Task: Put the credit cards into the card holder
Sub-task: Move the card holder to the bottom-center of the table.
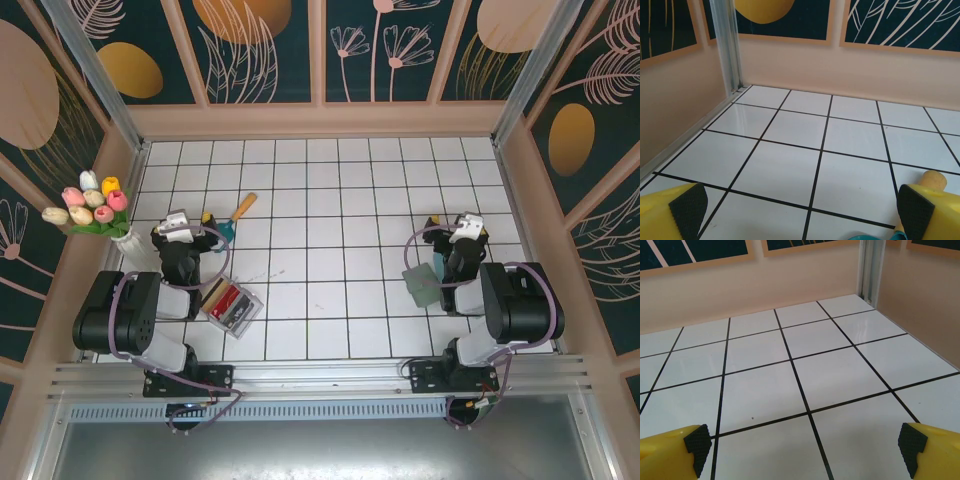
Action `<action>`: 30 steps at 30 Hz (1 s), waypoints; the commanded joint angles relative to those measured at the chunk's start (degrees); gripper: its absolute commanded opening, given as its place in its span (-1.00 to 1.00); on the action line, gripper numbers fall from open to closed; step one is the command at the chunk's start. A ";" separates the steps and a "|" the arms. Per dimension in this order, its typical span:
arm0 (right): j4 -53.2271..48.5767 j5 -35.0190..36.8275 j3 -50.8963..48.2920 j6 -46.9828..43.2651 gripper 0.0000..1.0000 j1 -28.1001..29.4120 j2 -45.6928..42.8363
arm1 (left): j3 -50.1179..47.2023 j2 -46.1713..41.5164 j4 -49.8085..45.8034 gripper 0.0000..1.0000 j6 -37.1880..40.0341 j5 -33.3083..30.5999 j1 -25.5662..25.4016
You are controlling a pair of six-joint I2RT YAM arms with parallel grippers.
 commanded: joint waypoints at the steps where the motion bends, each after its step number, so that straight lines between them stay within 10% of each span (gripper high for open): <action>1: 1.57 -2.32 1.42 0.10 0.98 -0.66 0.07 | 0.87 -0.29 0.28 0.98 0.72 0.55 0.48; 21: 1.43 -5.78 1.42 -0.42 0.98 -1.30 0.02 | -0.42 -1.52 1.57 0.98 1.93 3.66 0.50; 30: -6.19 -5.16 0.83 -1.76 0.98 0.39 -8.95 | -1.89 -24.13 -15.99 0.98 -2.95 -0.26 0.48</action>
